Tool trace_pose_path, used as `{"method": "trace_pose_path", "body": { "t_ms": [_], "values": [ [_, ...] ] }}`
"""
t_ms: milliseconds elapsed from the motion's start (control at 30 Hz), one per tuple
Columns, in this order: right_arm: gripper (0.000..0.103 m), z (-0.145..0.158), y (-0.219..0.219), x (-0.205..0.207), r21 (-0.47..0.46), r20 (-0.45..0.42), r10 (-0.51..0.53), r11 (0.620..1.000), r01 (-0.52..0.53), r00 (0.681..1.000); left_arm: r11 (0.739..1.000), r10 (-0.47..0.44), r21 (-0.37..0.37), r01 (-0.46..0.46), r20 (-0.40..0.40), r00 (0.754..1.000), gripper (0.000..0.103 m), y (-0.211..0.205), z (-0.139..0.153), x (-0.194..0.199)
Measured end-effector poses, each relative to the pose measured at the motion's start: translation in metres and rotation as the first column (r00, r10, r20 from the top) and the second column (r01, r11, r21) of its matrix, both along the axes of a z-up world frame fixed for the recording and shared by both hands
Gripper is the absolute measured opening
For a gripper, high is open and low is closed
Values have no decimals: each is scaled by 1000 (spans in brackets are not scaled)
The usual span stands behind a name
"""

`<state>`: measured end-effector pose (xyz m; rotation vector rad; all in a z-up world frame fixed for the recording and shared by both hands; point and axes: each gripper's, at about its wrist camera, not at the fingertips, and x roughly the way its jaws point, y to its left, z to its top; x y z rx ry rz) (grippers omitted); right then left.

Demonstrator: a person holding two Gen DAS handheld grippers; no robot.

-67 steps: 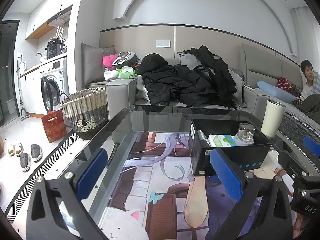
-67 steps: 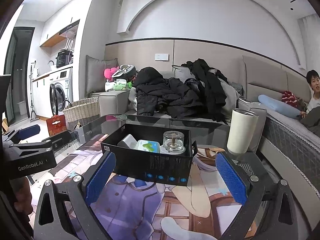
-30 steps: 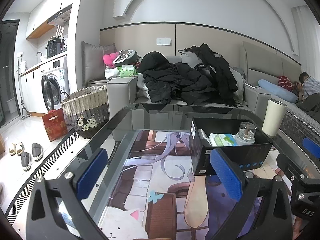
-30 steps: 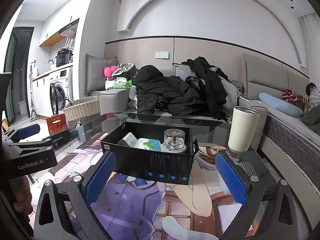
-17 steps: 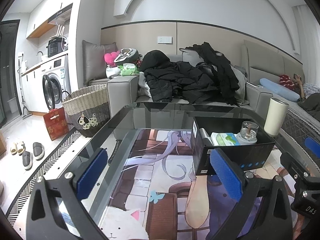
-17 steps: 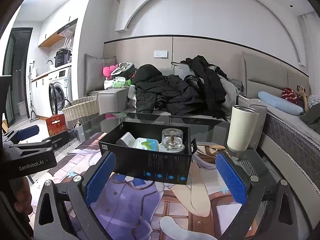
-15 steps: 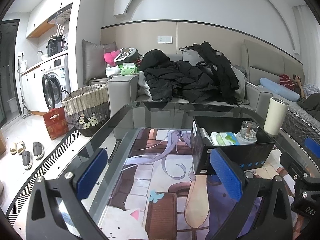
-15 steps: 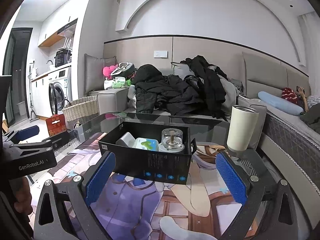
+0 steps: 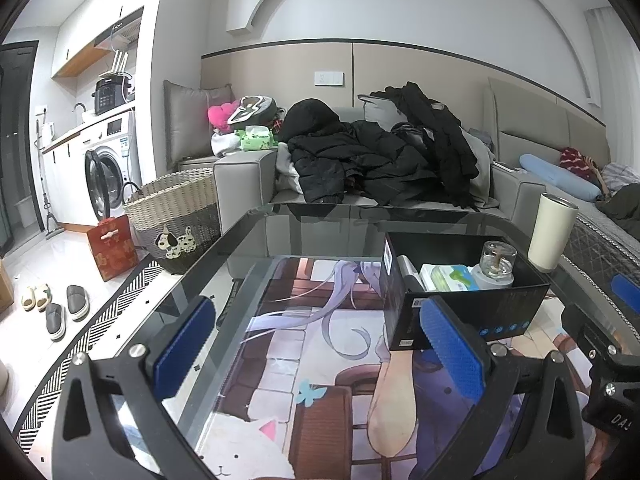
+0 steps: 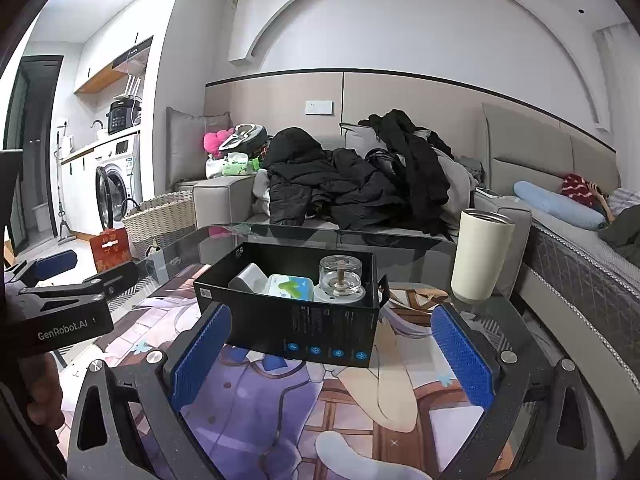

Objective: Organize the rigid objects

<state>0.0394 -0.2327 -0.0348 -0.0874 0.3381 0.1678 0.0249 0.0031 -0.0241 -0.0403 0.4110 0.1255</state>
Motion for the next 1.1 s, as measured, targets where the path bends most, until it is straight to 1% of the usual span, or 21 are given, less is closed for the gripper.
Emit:
{"method": "trace_pose_path", "body": {
  "t_ms": [300,467,767,967,1100],
  "values": [
    [102,-1,0,-1,-5,9,3,1000,-3,1000,1000,-2,3,2,3,1000,103,-1,1,0],
    [102,-1,1,1,-3,8,1,1000,-1,1000,1000,-7,-4,7,-15,1000,103,-1,1,2],
    [102,-3,-1,4,1,7,-6,1000,6,1000,1000,-9,0,9,-13,1000,103,-2,2,1],
    [102,-5,-2,0,-4,22,-3,1000,3,1000,1000,-11,-3,11,-17,1000,103,-3,2,3],
    [102,-8,-5,2,-1,9,-11,1000,11,1000,1000,-6,10,6,-19,1000,103,-3,3,2]
  ]
}}
